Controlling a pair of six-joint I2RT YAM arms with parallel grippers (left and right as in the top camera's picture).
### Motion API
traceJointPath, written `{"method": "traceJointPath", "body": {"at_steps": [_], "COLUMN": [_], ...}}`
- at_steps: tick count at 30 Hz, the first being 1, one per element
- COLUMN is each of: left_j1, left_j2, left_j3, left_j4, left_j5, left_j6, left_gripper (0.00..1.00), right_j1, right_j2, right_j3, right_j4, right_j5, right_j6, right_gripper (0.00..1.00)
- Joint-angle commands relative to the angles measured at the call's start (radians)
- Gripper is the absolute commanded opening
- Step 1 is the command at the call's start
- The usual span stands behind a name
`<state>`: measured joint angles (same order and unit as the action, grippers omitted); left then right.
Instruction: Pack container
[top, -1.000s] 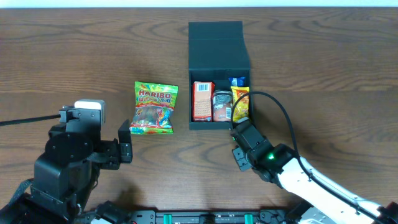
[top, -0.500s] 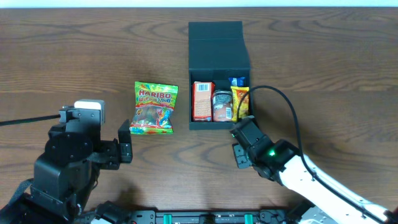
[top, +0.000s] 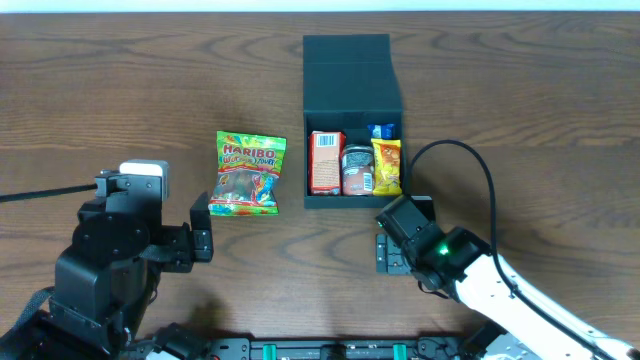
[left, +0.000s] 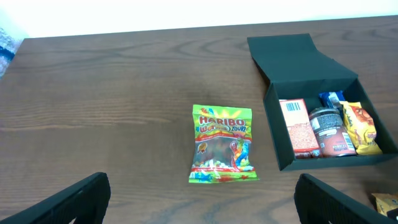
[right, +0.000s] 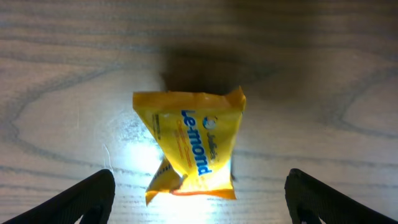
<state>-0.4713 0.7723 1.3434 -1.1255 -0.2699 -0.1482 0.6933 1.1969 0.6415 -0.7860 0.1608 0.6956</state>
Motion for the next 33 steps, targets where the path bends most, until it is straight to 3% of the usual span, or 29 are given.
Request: {"method": "traceJointPath", "body": {"at_steps": [1, 7, 19, 33], "left_j1": [0.006, 0.006, 0.006, 0.006], "left_j2": [0.0, 0.0, 0.0, 0.0], "left_j3": [0.013, 0.013, 0.013, 0.013], "left_j4": [-0.001, -0.002, -0.001, -0.001], "left_j5": [-0.018, -0.018, -0.018, -0.018], "left_j6": [0.018, 0.018, 0.018, 0.018], "left_gripper": [0.95, 0.95, 0.95, 0.95], "right_j1": [0.008, 0.008, 0.008, 0.007], "right_j2": [-0.007, -0.007, 0.049, 0.053], "right_j3": [-0.039, -0.095, -0.148, -0.148], "right_j4": [0.039, 0.113, 0.23, 0.252], "right_j5": [0.02, 0.007, 0.005, 0.007], "right_j6": [-0.005, -0.002, 0.019, 0.018], "right_gripper": [0.87, 0.87, 0.77, 0.47]}}
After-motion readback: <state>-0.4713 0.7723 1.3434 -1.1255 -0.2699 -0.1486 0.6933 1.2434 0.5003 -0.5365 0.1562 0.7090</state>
